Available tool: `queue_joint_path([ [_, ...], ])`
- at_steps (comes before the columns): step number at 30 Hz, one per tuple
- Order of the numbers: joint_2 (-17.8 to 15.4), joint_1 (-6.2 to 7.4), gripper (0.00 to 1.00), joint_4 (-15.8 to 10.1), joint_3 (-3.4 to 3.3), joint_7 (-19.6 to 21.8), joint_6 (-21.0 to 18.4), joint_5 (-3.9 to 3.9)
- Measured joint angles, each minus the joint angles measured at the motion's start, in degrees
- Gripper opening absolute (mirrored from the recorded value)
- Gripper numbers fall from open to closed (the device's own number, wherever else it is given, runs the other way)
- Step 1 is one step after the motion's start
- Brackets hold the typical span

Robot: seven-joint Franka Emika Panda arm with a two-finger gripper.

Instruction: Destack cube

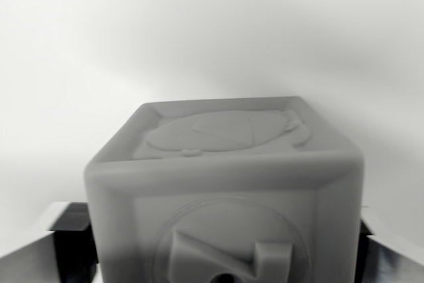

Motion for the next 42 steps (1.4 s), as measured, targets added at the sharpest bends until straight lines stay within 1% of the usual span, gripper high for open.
queue_joint_path([
  [26, -0.21, 0.00, 1.00, -0.06, 0.00, -0.01, -0.14, 0.00],
  [34, -2.84, -0.04, 1.00, -0.73, 0.03, -0.03, -1.91, 0.00],
  [42, -7.47, -0.23, 1.00, -1.78, 0.28, -0.12, -5.44, 0.11],
])
